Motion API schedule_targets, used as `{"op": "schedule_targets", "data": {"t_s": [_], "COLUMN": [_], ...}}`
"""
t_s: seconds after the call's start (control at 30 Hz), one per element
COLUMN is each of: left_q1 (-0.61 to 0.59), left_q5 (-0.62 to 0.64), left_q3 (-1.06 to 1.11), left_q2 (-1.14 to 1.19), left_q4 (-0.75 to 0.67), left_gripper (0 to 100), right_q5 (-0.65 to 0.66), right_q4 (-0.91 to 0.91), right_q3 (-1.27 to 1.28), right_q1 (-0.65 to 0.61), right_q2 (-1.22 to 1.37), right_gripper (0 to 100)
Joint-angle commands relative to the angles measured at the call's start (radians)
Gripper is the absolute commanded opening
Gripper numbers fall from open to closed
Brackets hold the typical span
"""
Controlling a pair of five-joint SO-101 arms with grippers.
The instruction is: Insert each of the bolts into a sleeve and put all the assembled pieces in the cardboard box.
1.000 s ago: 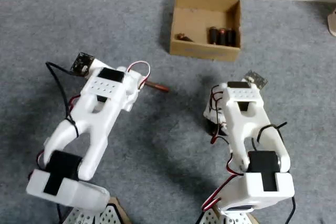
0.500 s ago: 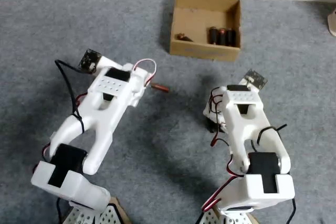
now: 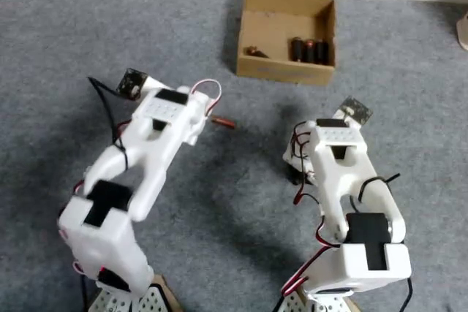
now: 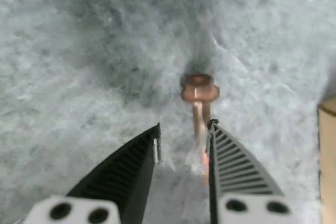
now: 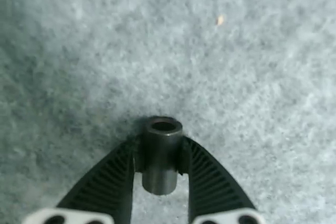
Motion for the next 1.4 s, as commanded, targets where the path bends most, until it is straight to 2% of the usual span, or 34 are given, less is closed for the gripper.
{"op": "schedule_targets", "data": {"t_s": [0.0, 0.2, 0.47, 0.77, 1.1, 1.3, 1.37], "left_q1": [0.004, -0.004, -0.047, -0.056, -0.061, -0.071, -0.082], "left_q5": [0.043, 0.060, 0.110, 0.110, 0.109, 0.057, 0.054], "left_q3": [-0.168, -0.417, -0.615, -0.668, -0.823, -0.929, -0.957], "left_q2": [0.073, 0.257, 0.383, 0.449, 0.578, 0.621, 0.639], "left_q4": [0.069, 0.296, 0.489, 0.494, 0.520, 0.634, 0.637], "left_gripper": [15, 15, 15, 15, 14, 0, 1], "right_q5": [0.043, 0.052, 0.052, 0.052, 0.054, 0.054, 0.054], "right_q4": [-0.013, -0.013, -0.013, -0.013, -0.013, -0.012, -0.012], "right_q3": [-0.002, -0.002, -0.001, -0.001, 0.001, 0.001, 0.001], "right_q1": [-0.018, -0.018, -0.018, -0.018, -0.018, -0.018, -0.018], "right_q2": [-0.038, -0.038, -0.038, -0.038, -0.038, -0.038, -0.038], "right_gripper": [0.4, 0.4, 0.4, 0.4, 0.4, 0.4, 0.4]}}
